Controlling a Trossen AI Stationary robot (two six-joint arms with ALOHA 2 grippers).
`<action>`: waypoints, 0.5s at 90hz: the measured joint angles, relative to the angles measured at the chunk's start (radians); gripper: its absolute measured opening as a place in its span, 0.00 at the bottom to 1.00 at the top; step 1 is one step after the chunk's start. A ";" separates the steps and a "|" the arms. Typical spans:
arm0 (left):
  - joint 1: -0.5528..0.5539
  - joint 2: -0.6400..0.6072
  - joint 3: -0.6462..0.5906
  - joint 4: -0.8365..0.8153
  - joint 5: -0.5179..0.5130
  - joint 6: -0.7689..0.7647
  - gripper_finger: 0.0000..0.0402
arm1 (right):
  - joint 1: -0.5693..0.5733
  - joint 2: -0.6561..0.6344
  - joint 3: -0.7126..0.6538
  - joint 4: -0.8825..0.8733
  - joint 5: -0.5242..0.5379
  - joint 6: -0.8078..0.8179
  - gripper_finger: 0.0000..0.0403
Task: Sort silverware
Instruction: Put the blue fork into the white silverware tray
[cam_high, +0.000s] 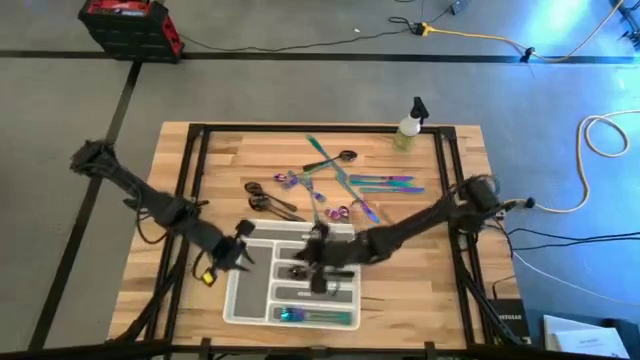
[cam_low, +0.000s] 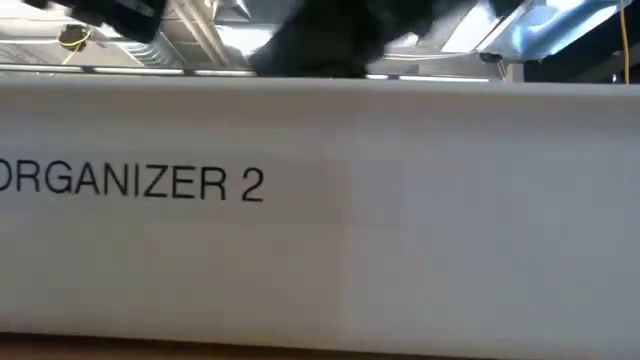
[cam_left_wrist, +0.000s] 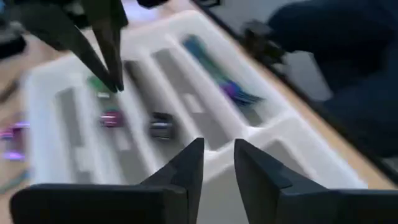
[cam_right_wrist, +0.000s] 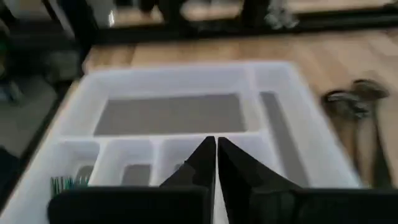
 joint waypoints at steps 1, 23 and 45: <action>0.012 -0.001 0.000 0.002 0.000 0.009 0.18 | -0.005 -0.016 -0.026 0.024 -0.002 0.002 0.00; 0.306 0.005 0.000 0.185 0.076 0.129 0.18 | -0.129 -0.339 -0.265 -0.361 0.047 0.212 0.00; 0.545 0.052 -0.001 0.307 0.109 0.168 0.18 | -0.236 -0.459 -0.263 -0.816 0.077 0.212 0.02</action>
